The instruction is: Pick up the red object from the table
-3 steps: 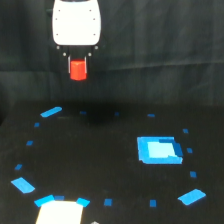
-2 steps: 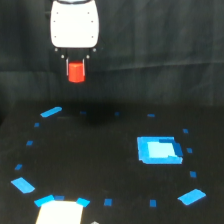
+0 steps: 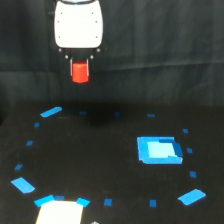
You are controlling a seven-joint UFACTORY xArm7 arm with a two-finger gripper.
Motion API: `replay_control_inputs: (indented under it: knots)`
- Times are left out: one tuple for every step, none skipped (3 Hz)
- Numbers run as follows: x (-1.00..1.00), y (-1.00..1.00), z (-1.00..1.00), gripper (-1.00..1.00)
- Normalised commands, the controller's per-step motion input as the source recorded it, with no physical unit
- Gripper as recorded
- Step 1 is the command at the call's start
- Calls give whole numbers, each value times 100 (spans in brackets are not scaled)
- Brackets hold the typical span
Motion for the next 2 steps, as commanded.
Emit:
replay_control_inputs:
  knots:
    - [26, -5, -20, -100]
    - [-2, 9, 26, -100]
